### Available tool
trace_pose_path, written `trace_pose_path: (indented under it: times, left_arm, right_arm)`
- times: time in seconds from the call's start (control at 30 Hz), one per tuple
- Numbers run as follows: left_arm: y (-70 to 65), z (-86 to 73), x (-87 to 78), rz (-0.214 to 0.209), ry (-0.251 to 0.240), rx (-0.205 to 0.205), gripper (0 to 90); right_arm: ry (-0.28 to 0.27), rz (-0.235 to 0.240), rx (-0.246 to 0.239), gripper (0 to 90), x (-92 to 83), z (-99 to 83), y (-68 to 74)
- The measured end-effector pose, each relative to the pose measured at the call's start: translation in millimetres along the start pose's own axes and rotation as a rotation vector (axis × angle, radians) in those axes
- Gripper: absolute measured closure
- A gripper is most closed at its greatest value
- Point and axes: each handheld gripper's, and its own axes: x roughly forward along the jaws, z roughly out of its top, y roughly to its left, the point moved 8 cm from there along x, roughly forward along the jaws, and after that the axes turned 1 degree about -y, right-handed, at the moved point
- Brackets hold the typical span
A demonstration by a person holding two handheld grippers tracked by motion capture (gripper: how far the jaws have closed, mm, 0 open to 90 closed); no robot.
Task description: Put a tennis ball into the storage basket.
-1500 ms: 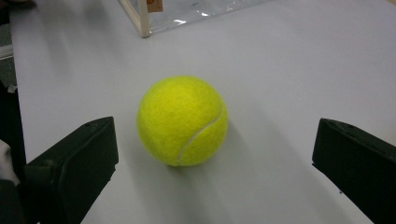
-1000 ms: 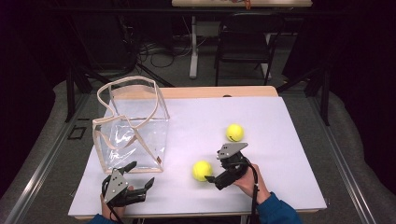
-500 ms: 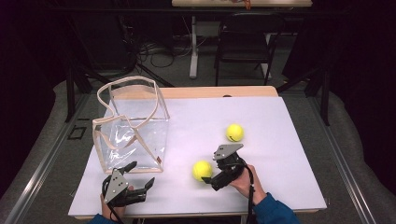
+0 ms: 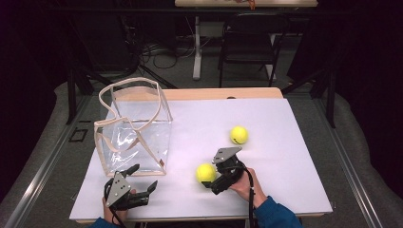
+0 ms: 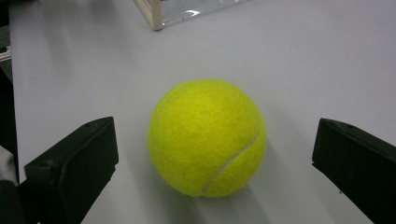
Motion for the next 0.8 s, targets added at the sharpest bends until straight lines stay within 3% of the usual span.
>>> trace_pose_path:
  times: [0.6, 0.8]
  left_arm:
    - [-0.4, 0.1, 0.1, -0.002, 0.001, 0.003, 15.7]
    - [-0.3, 0.0, 0.3, -0.002, 0.003, 0.004, 15.7]
  right_arm:
    - [0.012, 0.026, 0.005, 0.0, 12.6, -2.6, 2.3]
    - [0.027, 0.034, 0.008, 5.9, 16.9, -5.0, 3.9]
